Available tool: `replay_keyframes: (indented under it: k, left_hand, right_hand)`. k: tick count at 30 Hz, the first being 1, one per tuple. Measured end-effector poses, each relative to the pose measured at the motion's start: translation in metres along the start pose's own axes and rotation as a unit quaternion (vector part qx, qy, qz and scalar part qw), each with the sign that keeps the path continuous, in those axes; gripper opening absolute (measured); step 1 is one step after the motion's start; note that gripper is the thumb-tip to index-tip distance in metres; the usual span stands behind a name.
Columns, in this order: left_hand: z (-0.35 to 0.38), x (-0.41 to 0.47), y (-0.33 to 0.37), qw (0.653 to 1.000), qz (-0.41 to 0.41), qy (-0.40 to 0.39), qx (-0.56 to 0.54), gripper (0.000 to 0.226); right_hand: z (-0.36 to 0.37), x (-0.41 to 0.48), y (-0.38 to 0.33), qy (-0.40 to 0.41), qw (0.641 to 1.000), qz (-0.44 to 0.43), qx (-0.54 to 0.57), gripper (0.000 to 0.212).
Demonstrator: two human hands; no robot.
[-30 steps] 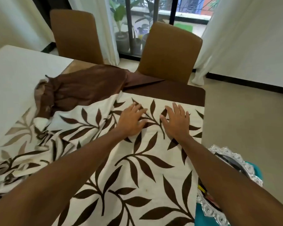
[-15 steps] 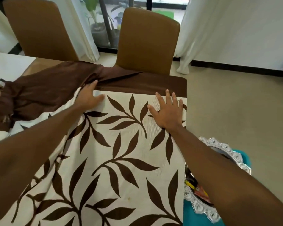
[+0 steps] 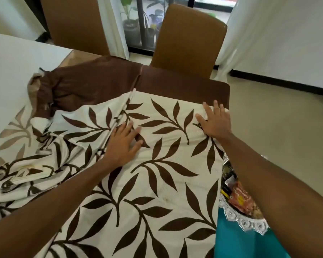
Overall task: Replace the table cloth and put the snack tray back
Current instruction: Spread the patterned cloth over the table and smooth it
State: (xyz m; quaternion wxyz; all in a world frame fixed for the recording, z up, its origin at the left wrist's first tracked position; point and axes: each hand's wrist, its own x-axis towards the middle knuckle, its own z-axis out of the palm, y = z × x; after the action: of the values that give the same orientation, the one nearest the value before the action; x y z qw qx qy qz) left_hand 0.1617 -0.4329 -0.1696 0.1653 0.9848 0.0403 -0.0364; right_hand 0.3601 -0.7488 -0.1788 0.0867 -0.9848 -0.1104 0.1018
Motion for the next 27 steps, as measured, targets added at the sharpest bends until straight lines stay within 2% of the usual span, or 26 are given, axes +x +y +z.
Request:
replay_keyframes:
  k: [4, 6, 8, 11, 14, 19, 22, 24, 27]
  left_hand:
    - [0.004, -0.031, 0.007, 0.999, 0.024, -0.033, 0.012, 0.069]
    - [0.006, -0.031, 0.014, 0.998, 0.035, -0.042, 0.017, 0.065]
    - [0.010, -0.042, 0.021, 0.998, 0.042, -0.047, 0.022, 0.062]
    - [0.019, -0.071, 0.032, 0.996, 0.059, -0.049, 0.040, 0.065]
    - [0.024, -0.101, 0.043, 0.994, 0.066, -0.068, 0.059, 0.066]
    - [0.036, -0.171, 0.060, 0.990, 0.095, -0.065, 0.082, 0.070]
    - [0.048, -0.208, 0.074, 0.990, 0.105, -0.053, 0.075, 0.072]
    - [0.057, -0.234, 0.082, 0.989, 0.119, -0.042, 0.080, 0.071]
    - [0.062, -0.265, 0.084, 0.988, 0.126, -0.033, 0.079, 0.071]
  right_hand:
    - [-0.011, -0.032, 0.002, -0.007, 0.998, 0.064, -0.002, 0.074]
    - [-0.012, -0.048, -0.017, 0.042, 0.998, 0.046, 0.016, 0.069]
    - [-0.002, -0.083, -0.048, 0.081, 0.996, -0.011, 0.047, 0.064]
    - [0.032, -0.149, -0.082, 0.066, 0.994, -0.066, 0.065, 0.062]
    - [0.052, -0.185, -0.075, 0.065, 0.996, -0.048, 0.023, 0.063]
    - [0.040, -0.227, -0.064, 0.070, 0.994, 0.053, 0.066, 0.062]
    - [0.047, -0.272, -0.087, 0.066, 0.993, -0.001, 0.096, 0.060]
    - [0.068, -0.317, -0.098, 0.053, 0.995, -0.030, 0.076, 0.060]
    - [0.091, -0.370, -0.100, 0.069, 0.996, -0.010, 0.049, 0.061]
